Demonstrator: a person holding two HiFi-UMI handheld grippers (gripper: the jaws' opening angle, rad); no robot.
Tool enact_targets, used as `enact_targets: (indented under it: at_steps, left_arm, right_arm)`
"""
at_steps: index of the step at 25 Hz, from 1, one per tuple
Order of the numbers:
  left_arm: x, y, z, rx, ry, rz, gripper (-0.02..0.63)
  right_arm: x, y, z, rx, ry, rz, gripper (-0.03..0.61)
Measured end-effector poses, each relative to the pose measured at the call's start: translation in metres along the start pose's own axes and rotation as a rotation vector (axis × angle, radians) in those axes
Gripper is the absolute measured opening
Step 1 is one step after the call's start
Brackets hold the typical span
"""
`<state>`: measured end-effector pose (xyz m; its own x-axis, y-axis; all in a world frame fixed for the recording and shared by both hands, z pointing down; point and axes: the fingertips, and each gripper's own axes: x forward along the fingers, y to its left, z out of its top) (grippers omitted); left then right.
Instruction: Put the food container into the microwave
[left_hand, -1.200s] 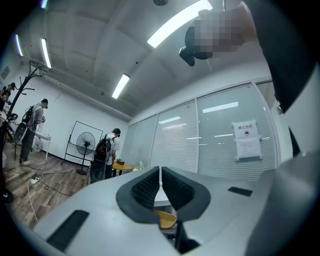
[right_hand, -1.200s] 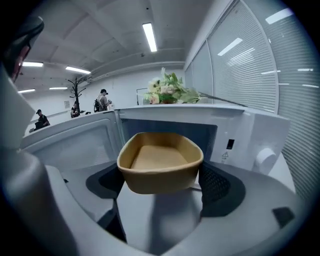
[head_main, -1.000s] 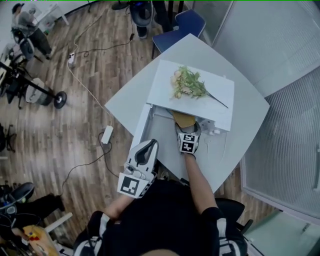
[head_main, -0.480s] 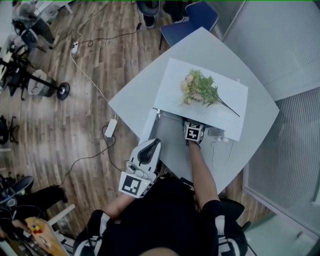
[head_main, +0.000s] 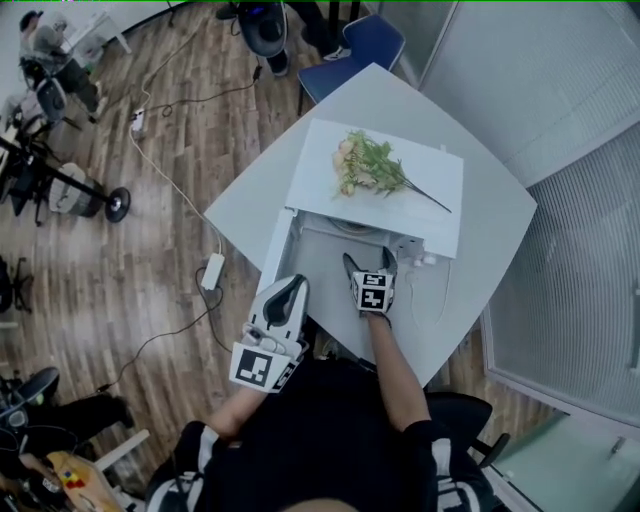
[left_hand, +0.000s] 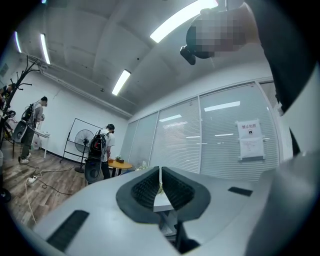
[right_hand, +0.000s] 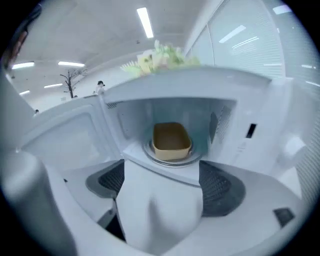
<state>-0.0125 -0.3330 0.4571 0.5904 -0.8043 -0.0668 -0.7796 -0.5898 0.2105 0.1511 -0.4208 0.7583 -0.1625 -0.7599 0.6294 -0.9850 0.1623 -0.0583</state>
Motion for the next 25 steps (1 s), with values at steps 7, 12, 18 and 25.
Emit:
enact_targets:
  at_steps: [7,12,18,25]
  left_arm:
    - [-0.063,-0.054,0.001,0.027,-0.016,0.03,0.034]
    - [-0.102,-0.072,-0.007,0.031,0.0,0.052,0.034]
    - [-0.127,-0.08,-0.009,0.042,-0.004,0.027,0.034]
    - [-0.148,-0.071,-0.001,0.041,-0.001,-0.002,0.034]
  right_arm:
    - [-0.192,0.018,0.044,0.163,-0.284,0.131,0.272]
    - [-0.287,0.03,0.068,0.155,-0.436,0.147,0.105]
    - [-0.339,0.056,0.056,0.101,-0.462,0.144,0.023]
    - [-0.36,0.09,0.035,0.097,-0.452,0.101,0.023]
